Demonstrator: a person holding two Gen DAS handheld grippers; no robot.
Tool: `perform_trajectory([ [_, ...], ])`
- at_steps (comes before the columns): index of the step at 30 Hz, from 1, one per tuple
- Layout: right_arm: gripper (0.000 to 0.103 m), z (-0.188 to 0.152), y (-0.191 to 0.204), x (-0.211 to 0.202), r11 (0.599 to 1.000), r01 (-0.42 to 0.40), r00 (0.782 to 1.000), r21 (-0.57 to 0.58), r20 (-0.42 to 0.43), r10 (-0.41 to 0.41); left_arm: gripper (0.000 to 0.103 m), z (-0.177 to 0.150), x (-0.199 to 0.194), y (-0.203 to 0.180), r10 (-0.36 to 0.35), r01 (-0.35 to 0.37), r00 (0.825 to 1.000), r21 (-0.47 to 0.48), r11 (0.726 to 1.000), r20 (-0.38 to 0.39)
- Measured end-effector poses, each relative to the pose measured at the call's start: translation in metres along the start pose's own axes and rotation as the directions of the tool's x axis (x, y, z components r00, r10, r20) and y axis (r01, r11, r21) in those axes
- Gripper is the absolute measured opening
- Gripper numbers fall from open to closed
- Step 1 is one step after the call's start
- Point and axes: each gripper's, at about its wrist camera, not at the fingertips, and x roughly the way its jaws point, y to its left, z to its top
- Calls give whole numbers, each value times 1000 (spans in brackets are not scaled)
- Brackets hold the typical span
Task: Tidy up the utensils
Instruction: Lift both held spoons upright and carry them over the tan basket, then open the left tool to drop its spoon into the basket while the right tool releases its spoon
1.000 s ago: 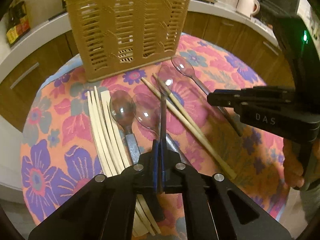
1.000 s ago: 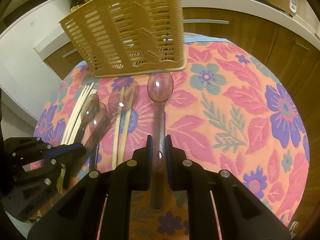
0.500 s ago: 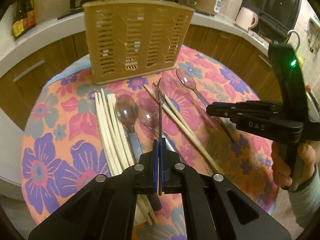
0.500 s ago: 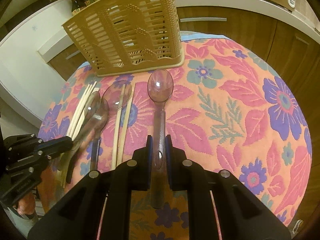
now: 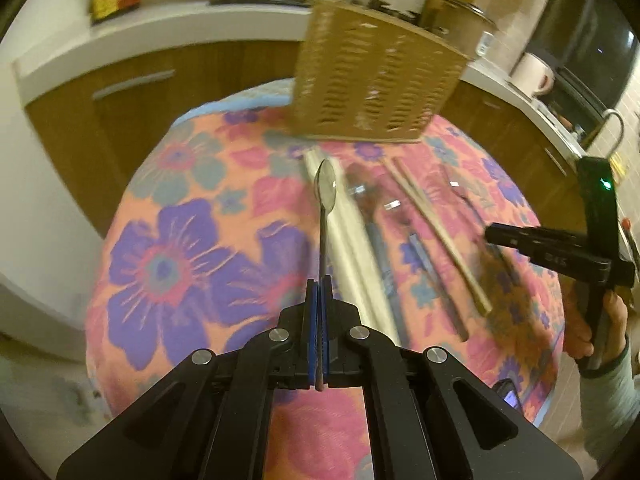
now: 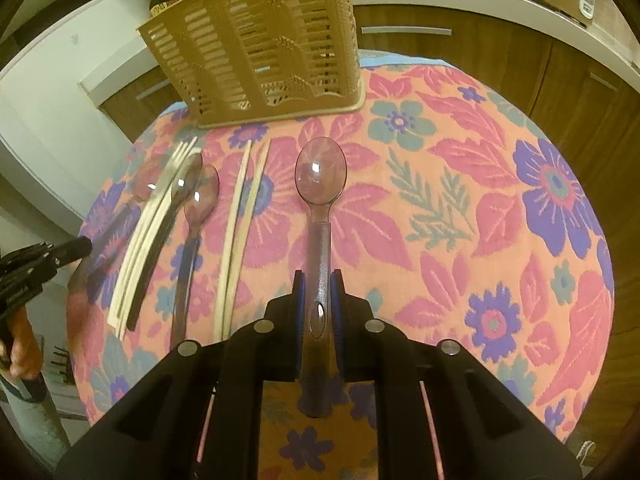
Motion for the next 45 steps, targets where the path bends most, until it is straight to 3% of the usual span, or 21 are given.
perform_trajectory([
  [5, 10, -9, -6, 3, 1000, 7, 1000, -1, -23, -7, 3, -7, 10, 21, 17, -19, 999, -43, 999, -38],
  [6, 11, -9, -5, 3, 1000, 6, 1000, -3, -22, -6, 7, -4, 10, 21, 29, -30, 999, -38, 999, -29],
  [8, 13, -9, -7, 3, 1000, -7, 1000, 5, -29, 7, 26, 4, 11, 21, 42, -43, 999, -19, 999, -12],
  [9, 21, -8, -9, 3, 1000, -26, 999, 14, -36, 26, 27, 10, 14, 20, 49, -49, 999, -12, 999, -11],
  [12, 63, 3, -11, 1, 1000, -15, 999, 16, -30, 16, 27, 22, 26, 19, 55, -55, 998, 13, 998, -39],
  [14, 58, 12, -7, 0, 1000, 15, 1000, -16, -14, -15, 27, 28, 38, 14, 80, -76, 994, 46, 996, -71],
  [16, 31, 23, -4, 9, 999, 39, 997, -36, -64, -41, 27, 34, 47, 10, 113, -106, 989, 72, 992, -95],
  [19, 31, 30, 2, 23, 996, 69, 990, -51, -122, -75, 29, 39, 55, -2, 168, -151, 978, 140, 979, -120],
  [20, 26, 31, 10, 25, 990, 105, 985, -98, -129, -117, 30, 40, 57, -8, 193, -171, 973, 175, 970, -123],
  [21, 14, 31, 15, 26, 986, 111, 983, -122, -131, -127, 29, 39, 59, -13, 223, -196, 967, 206, 959, -119],
  [23, 10, 30, 26, 27, 980, 113, 982, -164, -134, -136, 10, 37, 60, -24, 238, -205, 965, 250, 946, -109],
  [25, 10, 32, 33, 24, 981, 82, 986, -174, -130, -105, 10, 38, 58, -28, 251, -222, 964, 259, 940, -86],
  [29, 10, 49, 42, -12, 983, -9, 1000, -184, -4, 8, 10, 54, 29, -27, 142, -144, 990, 194, 970, 22],
  [31, 10, 64, 47, -33, 980, -45, 996, -194, 69, 59, 10, 71, 4, -29, 66, -86, 990, 168, 982, 121],
  [33, 10, 85, 55, -55, 977, -52, 984, -208, 157, 86, 10, 93, -19, -32, 15, -48, 977, 149, 988, 215],
  [38, 10, 139, 60, -91, 980, -58, 921, -192, 369, 127, 10, 163, -49, -49, -48, 4, 901, 102, 995, 431],
  [41, 10, 171, 61, -92, 983, -98, 878, -156, 451, 159, 10, 200, -39, -56, -41, 7, 861, 69, 998, 508],
  [43, 10, 190, 60, -83, 984, -113, 850, -136, 500, 167, 10, 213, -31, -60, -33, 4, 843, 56, 998, 537],
  [45, 10, 203, 60, -74, 985, -118, 824, -122, 542, 166, 10, 221, -23, -57, -46, 24, 812, 46, 999, 581],
])
